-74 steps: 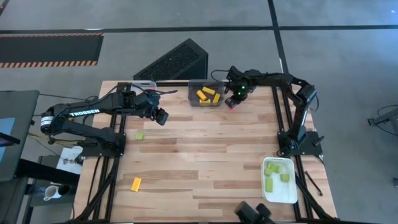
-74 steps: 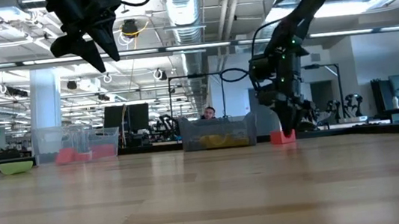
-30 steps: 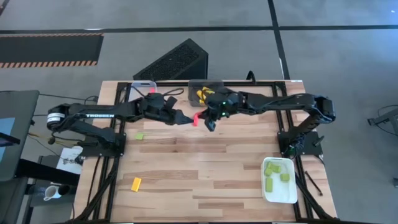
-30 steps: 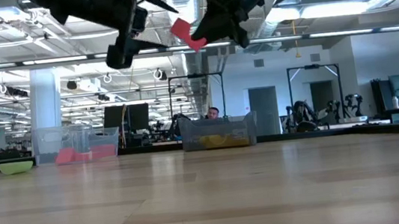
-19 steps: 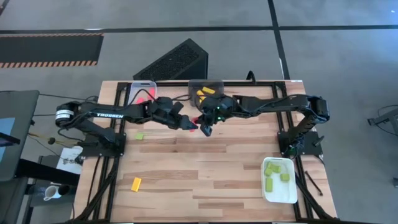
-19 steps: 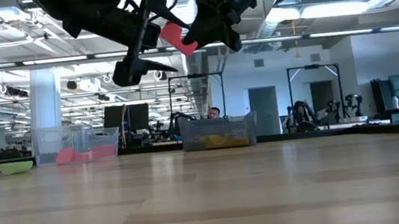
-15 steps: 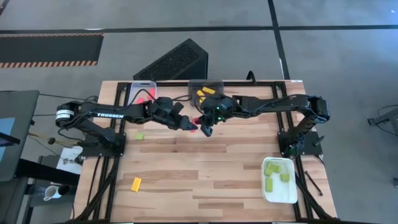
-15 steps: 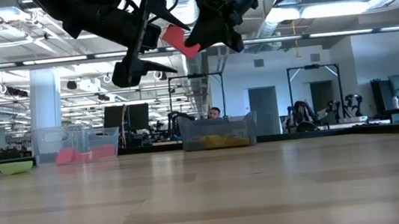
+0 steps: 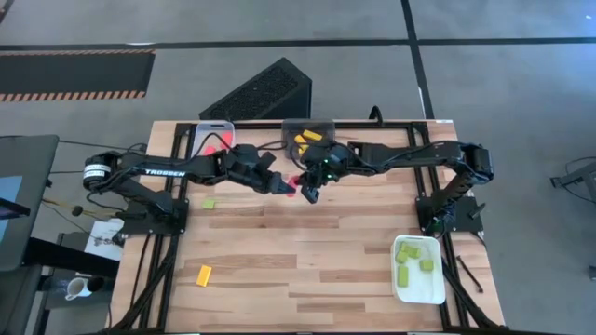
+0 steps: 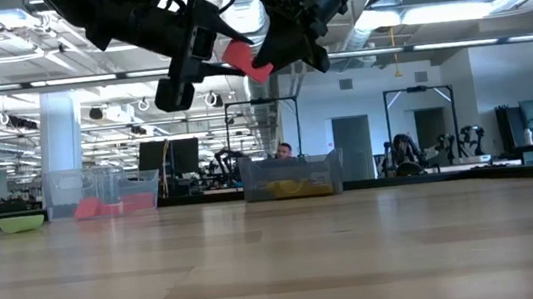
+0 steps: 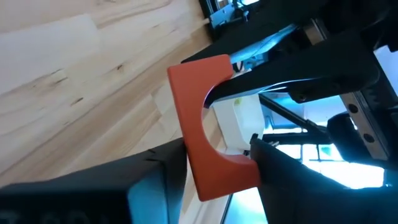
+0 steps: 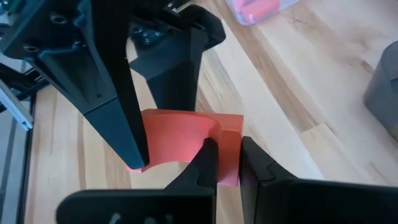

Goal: Sort & place blocks by color
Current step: Put the pink block into the transparent bin, then put the green block into the white bin

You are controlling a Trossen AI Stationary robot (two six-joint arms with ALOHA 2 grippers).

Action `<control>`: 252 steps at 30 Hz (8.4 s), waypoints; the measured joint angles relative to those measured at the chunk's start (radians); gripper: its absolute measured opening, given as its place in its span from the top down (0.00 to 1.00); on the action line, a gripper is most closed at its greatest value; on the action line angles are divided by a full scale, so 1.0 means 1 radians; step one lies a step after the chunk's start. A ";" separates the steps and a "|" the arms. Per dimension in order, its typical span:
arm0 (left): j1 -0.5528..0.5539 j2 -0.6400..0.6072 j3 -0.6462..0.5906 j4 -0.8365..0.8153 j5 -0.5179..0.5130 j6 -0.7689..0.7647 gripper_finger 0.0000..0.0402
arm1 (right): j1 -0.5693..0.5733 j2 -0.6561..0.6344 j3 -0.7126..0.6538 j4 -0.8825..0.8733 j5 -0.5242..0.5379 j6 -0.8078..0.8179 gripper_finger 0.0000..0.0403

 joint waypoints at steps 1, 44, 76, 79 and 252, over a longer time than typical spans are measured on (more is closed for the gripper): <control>0.000 0.000 0.000 -0.003 -0.001 -0.002 0.67 | 0.000 0.000 0.000 0.000 0.006 0.000 0.92; 0.399 -0.198 -0.001 -0.523 -0.164 0.332 0.70 | 0.003 -0.311 0.000 -0.180 0.088 -0.032 0.38; 0.736 -0.220 0.001 -0.960 -0.391 0.685 0.32 | 0.021 -0.191 -0.001 -0.220 0.083 -0.013 0.38; 0.731 -0.223 0.016 -1.000 -0.346 0.685 0.30 | 0.016 -0.190 -0.001 -0.223 0.082 -0.013 0.38; -0.418 1.522 1.530 0.451 -0.412 1.042 0.74 | 0.236 -0.717 -0.001 -0.330 0.309 0.343 0.38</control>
